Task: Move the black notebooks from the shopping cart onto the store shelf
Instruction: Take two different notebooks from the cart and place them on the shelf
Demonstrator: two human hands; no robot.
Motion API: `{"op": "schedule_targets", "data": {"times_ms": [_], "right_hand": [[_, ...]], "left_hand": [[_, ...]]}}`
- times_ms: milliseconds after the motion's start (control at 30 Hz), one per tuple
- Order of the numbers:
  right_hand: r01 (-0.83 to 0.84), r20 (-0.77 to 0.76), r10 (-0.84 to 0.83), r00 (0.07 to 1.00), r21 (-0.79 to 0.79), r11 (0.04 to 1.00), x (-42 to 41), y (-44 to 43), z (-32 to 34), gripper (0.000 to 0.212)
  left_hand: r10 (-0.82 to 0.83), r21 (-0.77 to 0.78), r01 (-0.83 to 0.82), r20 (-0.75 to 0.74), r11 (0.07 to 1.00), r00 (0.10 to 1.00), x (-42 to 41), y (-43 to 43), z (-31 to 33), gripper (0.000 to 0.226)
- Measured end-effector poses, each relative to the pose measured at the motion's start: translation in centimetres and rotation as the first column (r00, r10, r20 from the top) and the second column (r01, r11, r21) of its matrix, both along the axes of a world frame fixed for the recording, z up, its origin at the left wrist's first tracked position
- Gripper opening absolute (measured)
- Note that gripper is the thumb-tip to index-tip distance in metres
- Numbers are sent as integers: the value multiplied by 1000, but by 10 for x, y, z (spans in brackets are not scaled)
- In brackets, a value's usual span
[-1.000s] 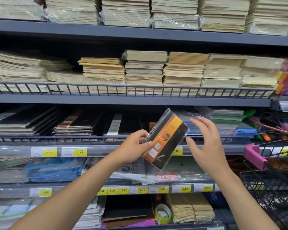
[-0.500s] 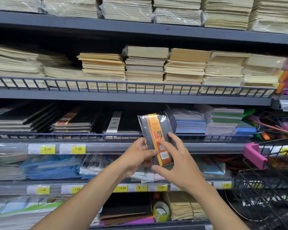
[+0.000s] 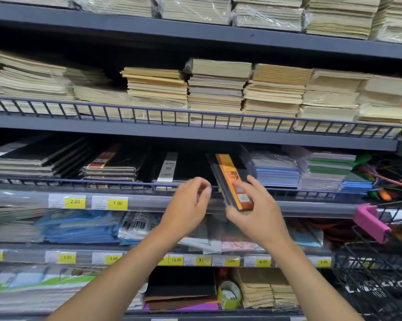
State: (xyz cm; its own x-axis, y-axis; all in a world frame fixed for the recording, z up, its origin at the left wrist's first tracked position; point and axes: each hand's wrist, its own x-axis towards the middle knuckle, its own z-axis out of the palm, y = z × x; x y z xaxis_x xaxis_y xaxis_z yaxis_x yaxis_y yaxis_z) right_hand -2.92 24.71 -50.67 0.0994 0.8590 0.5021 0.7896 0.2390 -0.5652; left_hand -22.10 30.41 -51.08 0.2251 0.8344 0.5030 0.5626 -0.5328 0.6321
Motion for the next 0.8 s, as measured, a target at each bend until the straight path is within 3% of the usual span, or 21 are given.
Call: {"op": "schedule_targets", "data": {"times_ms": [67,100,200,367,667,800], "right_hand": [[-2,-80,-1,997,-32,999,2,9,14,54],[-13,-107,8,994,-41,999,3,15,22,48],[-16,-146,0,989,-104,994,0,35,44,40],[-16,-100,-5,995,-203,979,-14,77,54,56],[130,238,-46,970,-350,928,-25,116,35,61],[188,355,-57,933,-345,920,-26,117,29,46]], "left_hand": [[278,362,-174,-260,916,925,-17,12,-11,28],[364,419,-220,-306,881,880,-25,16,-15,35],[431,370,-285,-413,884,802,-41,25,-27,54],[457,402,-285,-444,870,771,-47,31,-41,66],[443,403,-264,-461,876,769,-48,31,-48,80],[449,413,-260,-468,873,761,-49,33,-50,84]]}}
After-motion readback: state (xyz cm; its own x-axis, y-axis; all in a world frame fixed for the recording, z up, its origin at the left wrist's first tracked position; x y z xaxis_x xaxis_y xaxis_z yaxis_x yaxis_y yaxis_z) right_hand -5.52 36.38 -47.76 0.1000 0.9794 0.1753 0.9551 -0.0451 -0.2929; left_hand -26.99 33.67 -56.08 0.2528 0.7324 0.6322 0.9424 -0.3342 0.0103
